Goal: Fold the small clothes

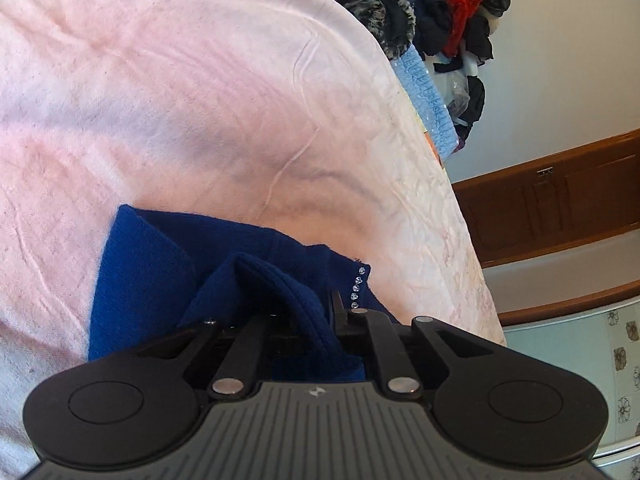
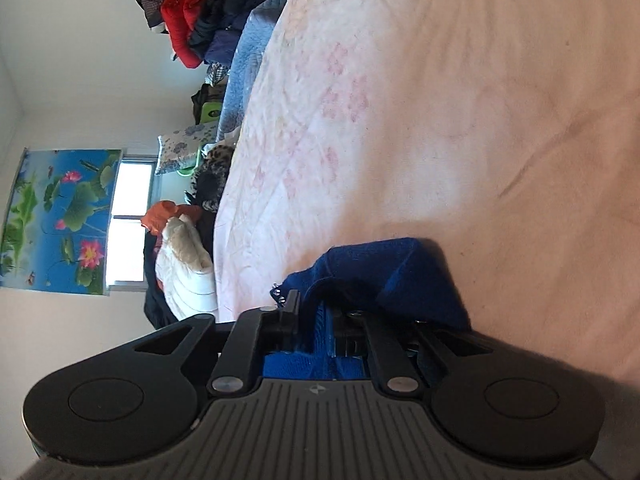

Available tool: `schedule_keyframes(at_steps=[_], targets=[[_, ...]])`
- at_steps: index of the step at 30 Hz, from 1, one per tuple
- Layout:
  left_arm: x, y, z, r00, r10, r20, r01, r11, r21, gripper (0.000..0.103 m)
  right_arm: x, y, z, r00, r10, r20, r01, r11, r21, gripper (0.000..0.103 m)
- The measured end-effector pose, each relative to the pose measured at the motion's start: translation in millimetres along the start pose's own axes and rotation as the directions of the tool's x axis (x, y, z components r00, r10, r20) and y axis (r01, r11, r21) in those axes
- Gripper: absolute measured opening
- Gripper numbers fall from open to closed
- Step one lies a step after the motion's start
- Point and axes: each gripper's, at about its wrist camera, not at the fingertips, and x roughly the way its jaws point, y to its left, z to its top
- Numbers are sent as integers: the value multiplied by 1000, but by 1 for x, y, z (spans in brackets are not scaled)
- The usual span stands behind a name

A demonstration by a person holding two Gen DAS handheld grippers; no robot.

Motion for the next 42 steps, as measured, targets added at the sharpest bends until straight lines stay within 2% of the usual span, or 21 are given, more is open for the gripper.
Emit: schedule_keyframes(at_steps=[2, 4, 6, 8, 10, 14, 16, 18, 19, 22, 24, 26, 27, 28, 32, 33, 35, 36, 37, 40, 42], targets=[[-13, -4, -3, 999, -46, 5, 45, 999, 9, 23, -6, 1, 0, 1000, 25, 1, -25, 1000, 8, 34], [-36, -13, -7, 993, -108, 44, 105, 992, 70, 72, -20, 13, -2, 999, 33, 26, -32, 998, -52, 52], [-65, -24, -12, 980, -139, 140, 115, 980, 165, 88, -34, 31, -4, 998, 7, 55, 2, 987, -161, 57], [-82, -37, -15, 971, -98, 217, 34, 958, 284, 88, -41, 47, -6, 995, -64, 77, 83, 957, -279, 56], [-79, -46, -18, 967, 22, 256, -113, 931, 348, 88, -38, 59, -11, 984, -155, 89, 177, 910, -375, 56], [-44, -56, -30, 938, 215, 270, -324, 820, 471, 85, -14, 66, -22, 958, -280, 62, 274, 828, -489, 46], [-23, -59, -38, 908, 299, 295, -416, 731, 541, 58, 0, 69, -29, 945, -321, 66, 303, 782, -545, 39], [-3, -60, -41, 877, 373, 303, -481, 664, 572, 38, 9, 77, -41, 928, -358, 101, 339, 706, -621, 19], [3, -60, -40, 876, 382, 295, -482, 660, 577, 25, 11, 79, -43, 923, -367, 112, 350, 684, -641, 15], [4, -64, -34, 877, 378, 295, -480, 684, 549, 9, 1, 83, -38, 939, -324, 112, 320, 712, -625, 10], [6, -62, -32, 873, 390, 293, -488, 687, 538, 9, -14, 86, -33, 952, -268, 149, 302, 737, -604, 9], [11, -62, -38, 856, 396, 332, -516, 643, 566, 9, -12, 72, -22, 942, -302, 145, 330, 765, -552, 9], [11, -64, -41, 851, 400, 339, -525, 632, 570, 9, -6, 65, -19, 929, -340, 144, 363, 765, -531, 7], [10, -66, -43, 849, 403, 342, -528, 628, 571, 10, -5, 59, -20, 934, -325, 152, 355, 780, -516, 8], [-24, -74, -62, 837, 372, 402, -547, 606, 578, 14, -22, 60, -31, 953, -264, 147, 302, 853, -425, 49], [-37, -74, -70, 834, 358, 420, -549, 609, 573, 20, -30, 64, -38, 959, -242, 147, 283, 852, -441, 53], [-64, -69, -90, 840, 320, 439, -535, 625, 568, 44, -49, 70, -55, 962, -226, 152, 272, 832, -484, 53], [-76, -63, -102, 838, 308, 451, -534, 629, 565, 67, -58, 71, -65, 963, -226, 149, 271, 815, -512, 53], [-84, -56, -113, 830, 307, 467, -546, 624, 560, 75, -68, 71, -75, 961, -233, 148, 276, 795, -541, 53], [-93, -30, -134, 804, 371, 464, -589, 603, 538, 74, -80, 64, -99, 936, -318, 150, 341, 721, -602, 49], [-92, -12, -138, 810, 416, 414, -585, 634, 506, 74, -80, 60, -113, 921, -358, 154, 370, 679, -634, 27]])
